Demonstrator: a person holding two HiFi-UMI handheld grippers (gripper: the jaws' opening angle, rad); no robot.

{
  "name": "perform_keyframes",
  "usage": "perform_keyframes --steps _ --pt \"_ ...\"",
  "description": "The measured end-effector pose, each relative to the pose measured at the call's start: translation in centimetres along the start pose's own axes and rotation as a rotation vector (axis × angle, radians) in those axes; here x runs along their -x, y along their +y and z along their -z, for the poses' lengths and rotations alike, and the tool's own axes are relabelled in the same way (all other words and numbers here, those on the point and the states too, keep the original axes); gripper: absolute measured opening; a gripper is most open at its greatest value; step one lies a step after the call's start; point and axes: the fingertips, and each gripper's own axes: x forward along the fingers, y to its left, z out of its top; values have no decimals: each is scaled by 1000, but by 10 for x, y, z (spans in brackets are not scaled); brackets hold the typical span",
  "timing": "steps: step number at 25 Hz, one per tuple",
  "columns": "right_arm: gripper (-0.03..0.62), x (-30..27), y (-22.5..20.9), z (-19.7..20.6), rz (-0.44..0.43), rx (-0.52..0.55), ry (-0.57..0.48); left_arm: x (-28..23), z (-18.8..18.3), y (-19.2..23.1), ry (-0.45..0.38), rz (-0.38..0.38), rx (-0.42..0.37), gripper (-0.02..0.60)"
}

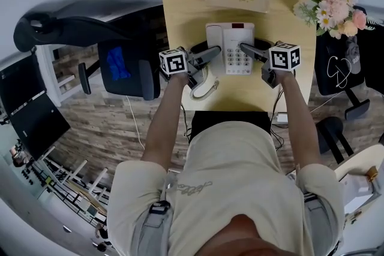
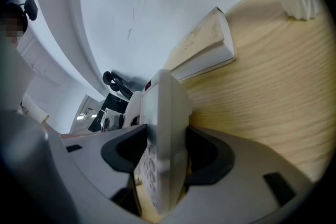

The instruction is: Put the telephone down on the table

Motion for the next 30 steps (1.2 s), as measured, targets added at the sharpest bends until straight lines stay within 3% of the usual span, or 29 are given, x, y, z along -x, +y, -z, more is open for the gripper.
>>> perform_keyframes --steps 10,17,25,30 --pt "221 -2 -7 1 21 -49 20 -3 -1 5 14 -36 46 385" --pt "222 -1 -8 -1 55 -25 53 -3 -2 3 9 -57 42 385" --pt "221 18 -12 -10 128 -2 12 4 -2 2 63 -169 -67 383" --pt "221 42 0 -13 151 29 -36 13 -4 -16 49 -187 -129 380"
